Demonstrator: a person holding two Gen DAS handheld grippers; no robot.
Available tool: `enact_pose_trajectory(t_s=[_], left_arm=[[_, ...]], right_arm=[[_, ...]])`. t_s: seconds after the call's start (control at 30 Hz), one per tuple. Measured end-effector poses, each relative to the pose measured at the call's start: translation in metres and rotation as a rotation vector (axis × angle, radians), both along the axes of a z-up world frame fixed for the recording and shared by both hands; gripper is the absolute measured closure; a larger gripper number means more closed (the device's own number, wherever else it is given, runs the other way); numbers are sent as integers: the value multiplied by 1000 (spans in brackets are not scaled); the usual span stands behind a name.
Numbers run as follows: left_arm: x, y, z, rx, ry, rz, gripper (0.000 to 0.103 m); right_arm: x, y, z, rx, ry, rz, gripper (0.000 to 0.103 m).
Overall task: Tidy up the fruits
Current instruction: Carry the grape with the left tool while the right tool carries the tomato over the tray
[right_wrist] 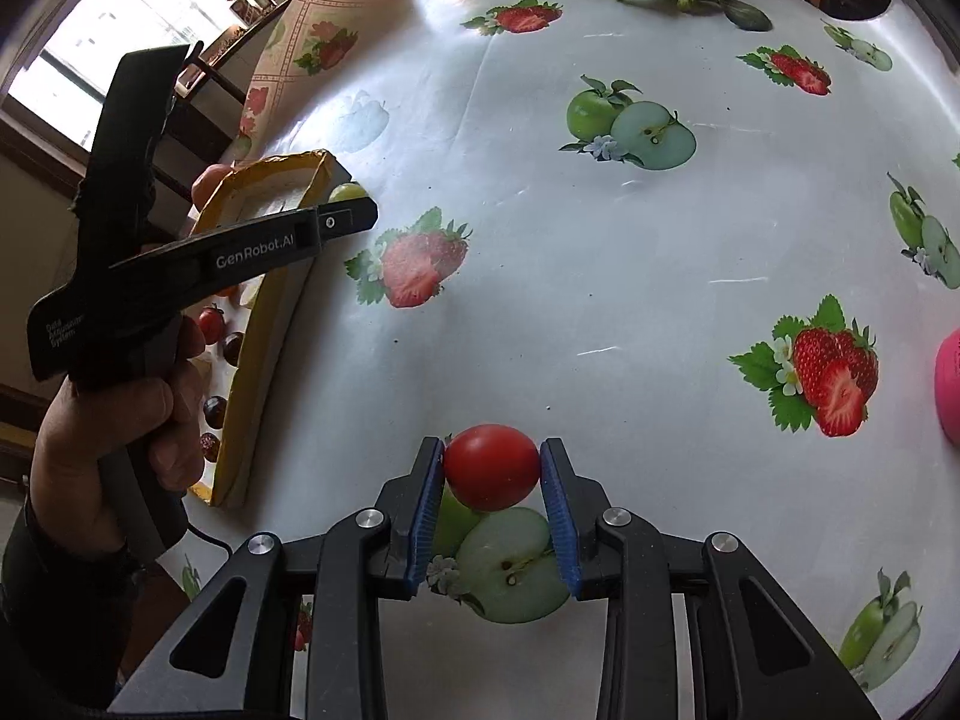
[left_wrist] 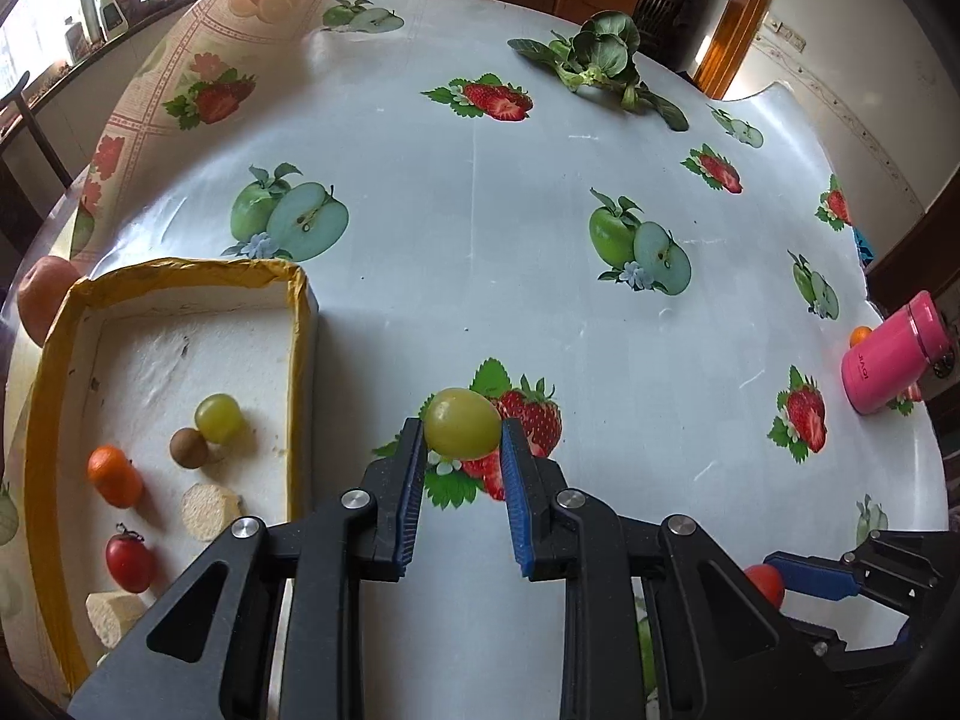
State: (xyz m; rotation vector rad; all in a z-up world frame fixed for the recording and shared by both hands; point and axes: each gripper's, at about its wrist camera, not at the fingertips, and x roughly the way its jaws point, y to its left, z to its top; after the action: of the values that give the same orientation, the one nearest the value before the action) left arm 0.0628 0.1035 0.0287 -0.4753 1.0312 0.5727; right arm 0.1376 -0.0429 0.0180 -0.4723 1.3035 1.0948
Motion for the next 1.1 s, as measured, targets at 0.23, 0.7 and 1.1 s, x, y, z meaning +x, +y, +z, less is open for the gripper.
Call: enact_pose_trajectory(t_s=[0.23,0.7,1.1], left_arm=[[-45,-9,22,42,-4,35,81],[-117,6,46,124,-1,117,81],[-155,30,46,136,2,184,81]], right_arm=[[-19,2,23,55,-17,13,70],[-81,39,39,145,-26,43,70],[-115,71,52,219,-43,52,70]])
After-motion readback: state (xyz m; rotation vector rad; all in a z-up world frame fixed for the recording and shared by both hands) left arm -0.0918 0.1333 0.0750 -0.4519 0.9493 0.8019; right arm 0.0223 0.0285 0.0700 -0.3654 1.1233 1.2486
